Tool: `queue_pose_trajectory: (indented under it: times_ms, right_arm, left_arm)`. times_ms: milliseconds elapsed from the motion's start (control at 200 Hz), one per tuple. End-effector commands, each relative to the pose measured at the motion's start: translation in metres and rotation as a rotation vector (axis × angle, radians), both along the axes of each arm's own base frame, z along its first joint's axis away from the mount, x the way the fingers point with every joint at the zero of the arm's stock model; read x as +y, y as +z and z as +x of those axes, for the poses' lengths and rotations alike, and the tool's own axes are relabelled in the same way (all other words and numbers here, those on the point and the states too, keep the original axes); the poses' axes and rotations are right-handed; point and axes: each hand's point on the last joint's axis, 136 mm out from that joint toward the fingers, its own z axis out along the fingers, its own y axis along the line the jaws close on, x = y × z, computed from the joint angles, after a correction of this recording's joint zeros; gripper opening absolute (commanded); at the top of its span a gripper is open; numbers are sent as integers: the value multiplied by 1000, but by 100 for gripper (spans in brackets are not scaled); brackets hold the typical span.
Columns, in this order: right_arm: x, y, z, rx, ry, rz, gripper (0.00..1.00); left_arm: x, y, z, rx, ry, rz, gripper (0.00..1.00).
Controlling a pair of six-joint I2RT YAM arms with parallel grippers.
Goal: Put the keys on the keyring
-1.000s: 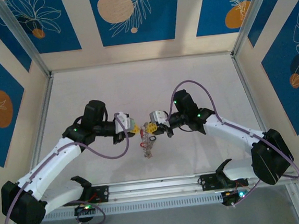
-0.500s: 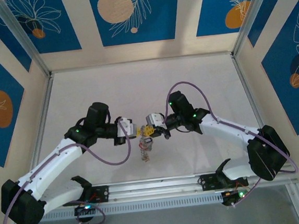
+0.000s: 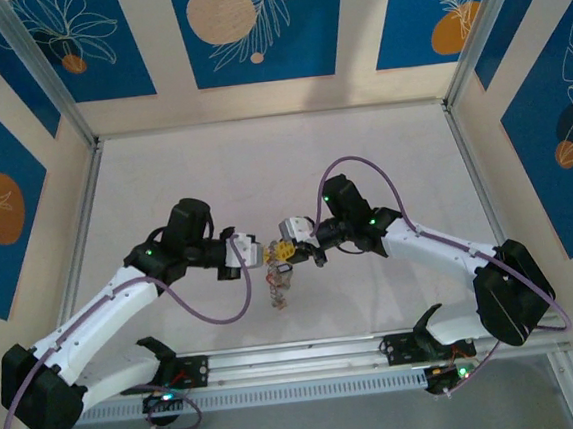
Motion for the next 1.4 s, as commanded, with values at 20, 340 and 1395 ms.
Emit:
queue_pose_trajectory:
  times_ms: [20, 340, 1395]
  right_arm:
    - [2, 19, 4, -25, 9, 76, 0]
    - [-3, 18, 8, -10, -9, 89, 0]
    - [7, -28, 38, 233, -220, 15, 0]
  left_arm:
    - [4, -13, -11, 11, -29, 51, 0]
    - [6, -17, -8, -4, -6, 64, 0]
    - [-9, -37, 12, -112, 152, -13, 0]
